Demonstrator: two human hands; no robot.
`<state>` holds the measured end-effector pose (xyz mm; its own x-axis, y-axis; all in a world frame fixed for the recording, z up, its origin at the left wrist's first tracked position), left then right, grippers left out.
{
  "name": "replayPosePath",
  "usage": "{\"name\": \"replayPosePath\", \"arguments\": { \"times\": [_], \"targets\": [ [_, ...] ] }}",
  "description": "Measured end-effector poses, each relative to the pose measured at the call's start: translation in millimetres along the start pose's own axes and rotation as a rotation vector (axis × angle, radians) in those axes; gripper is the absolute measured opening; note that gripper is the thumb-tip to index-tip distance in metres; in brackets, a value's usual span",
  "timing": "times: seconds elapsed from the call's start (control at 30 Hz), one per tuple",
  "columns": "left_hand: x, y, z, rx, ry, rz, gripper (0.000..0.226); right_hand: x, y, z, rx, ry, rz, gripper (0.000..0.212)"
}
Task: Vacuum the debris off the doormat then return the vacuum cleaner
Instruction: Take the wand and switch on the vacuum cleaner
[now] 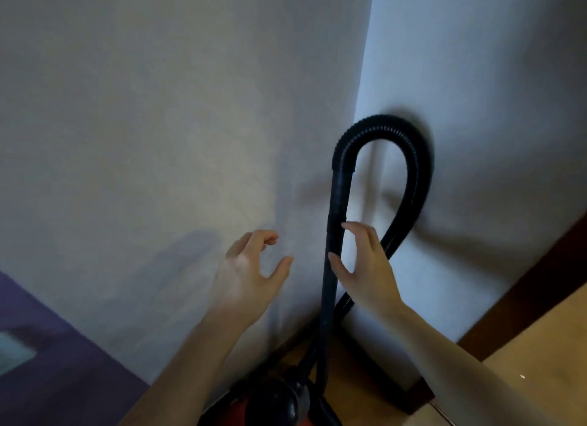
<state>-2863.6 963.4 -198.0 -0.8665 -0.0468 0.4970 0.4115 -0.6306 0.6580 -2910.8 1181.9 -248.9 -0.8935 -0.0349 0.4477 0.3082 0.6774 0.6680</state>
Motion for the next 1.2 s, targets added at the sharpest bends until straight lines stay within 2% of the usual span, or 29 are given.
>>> {"name": "replayPosePath", "arguments": {
  "times": [0.23,0.47,0.7,0.93,1.03,1.2],
  "targets": [
    [52.0,62.5,88.5,-0.022,0.154,-0.196,0.037,21.7,91.2,-58.3,-0.008,-0.061,-0.186,0.058],
    [88.2,78.2,123.3,-0.08,0.237,-0.293,0.035,24.7,134.6,-89.7,0.068,-0.114,-0.208,0.057],
    [104.9,25.2,83.7,-0.203,0.207,-0.426,0.039,13.1,101.6,-59.4,0.076,-0.292,-0.173,0.063],
    [130.6,-28.3,54.8,-0.384,0.195,-0.577,0.05,12.7,34.8,-29.2,0.096,-0.465,-0.186,0.083],
    [143.6,-43.2,50.5,-0.445,0.18,-0.607,0.053,23.3,11.9,-21.2,0.153,-0.541,-0.135,0.079],
    [162.5,-70.5,49.8,-0.511,0.132,-0.671,0.047,31.7,-17.6,7.4,0.423,-0.758,0.001,0.065]
  ]
}}
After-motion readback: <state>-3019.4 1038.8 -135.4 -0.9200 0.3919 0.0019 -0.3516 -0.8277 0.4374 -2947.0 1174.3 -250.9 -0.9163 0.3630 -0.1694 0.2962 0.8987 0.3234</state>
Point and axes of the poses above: each hand's wrist, its own x-axis towards the middle knuckle, its own y-axis out of the back of the hand, z = x × y, the point moved 7 cm from there along x, towards the middle knuckle, and after that the axes turned 1 degree about z, right-handed, at the moved point
